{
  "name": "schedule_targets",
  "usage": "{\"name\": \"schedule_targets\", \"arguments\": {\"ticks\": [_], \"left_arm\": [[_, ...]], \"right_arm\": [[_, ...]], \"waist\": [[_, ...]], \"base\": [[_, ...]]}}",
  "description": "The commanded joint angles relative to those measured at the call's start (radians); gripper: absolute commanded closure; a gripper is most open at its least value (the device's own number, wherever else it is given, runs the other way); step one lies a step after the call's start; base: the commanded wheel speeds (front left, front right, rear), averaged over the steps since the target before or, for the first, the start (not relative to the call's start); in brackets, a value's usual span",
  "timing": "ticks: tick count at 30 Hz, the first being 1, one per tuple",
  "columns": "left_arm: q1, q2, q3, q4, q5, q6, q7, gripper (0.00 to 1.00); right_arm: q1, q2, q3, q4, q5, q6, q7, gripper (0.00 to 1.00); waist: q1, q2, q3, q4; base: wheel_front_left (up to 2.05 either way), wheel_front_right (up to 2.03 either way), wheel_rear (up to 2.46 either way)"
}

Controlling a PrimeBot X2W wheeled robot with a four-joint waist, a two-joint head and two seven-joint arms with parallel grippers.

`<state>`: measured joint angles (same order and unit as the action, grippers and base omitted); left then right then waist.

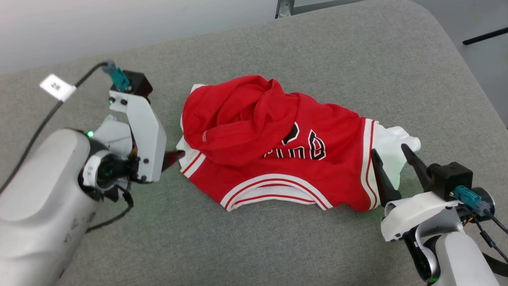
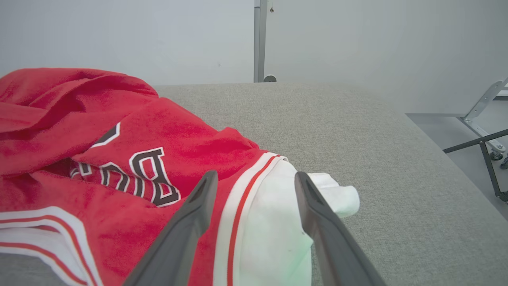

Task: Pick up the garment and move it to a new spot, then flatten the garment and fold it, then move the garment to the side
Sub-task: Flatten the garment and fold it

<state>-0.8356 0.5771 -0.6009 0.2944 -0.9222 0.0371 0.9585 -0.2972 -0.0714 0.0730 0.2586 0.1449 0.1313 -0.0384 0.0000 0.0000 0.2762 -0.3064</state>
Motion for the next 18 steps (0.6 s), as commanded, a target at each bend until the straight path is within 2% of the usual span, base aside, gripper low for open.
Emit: {"name": "schedule_targets", "arguments": {"ticks": [1, 10, 18], "left_arm": [[0.023, 0.007, 0.002, -0.015, -0.004, 0.008, -0.002, 0.0], [0.072, 0.002, 0.002, -0.022, -0.023, 0.017, -0.013, 0.0], [0.068, -0.004, 0.006, 0.004, -0.033, 0.022, -0.015, 0.0]], "right_arm": [[0.005, -0.003, -0.005, -0.015, -0.011, -0.001, -0.02, 0.0], [-0.004, 0.007, -0.037, -0.082, -0.065, -0.001, -0.141, 0.0], [0.014, 0.016, -0.047, -0.091, -0.078, -0.001, -0.164, 0.0]], "waist": [[0.0, 0.0, 0.004, -0.002], [0.0, 0.0, 0.022, -0.029], [0.0, 0.0, 0.039, -0.055]], "base": [[0.0, 0.0, 0.0], [0.0, 0.0, 0.0], [0.0, 0.0, 0.0]]}}
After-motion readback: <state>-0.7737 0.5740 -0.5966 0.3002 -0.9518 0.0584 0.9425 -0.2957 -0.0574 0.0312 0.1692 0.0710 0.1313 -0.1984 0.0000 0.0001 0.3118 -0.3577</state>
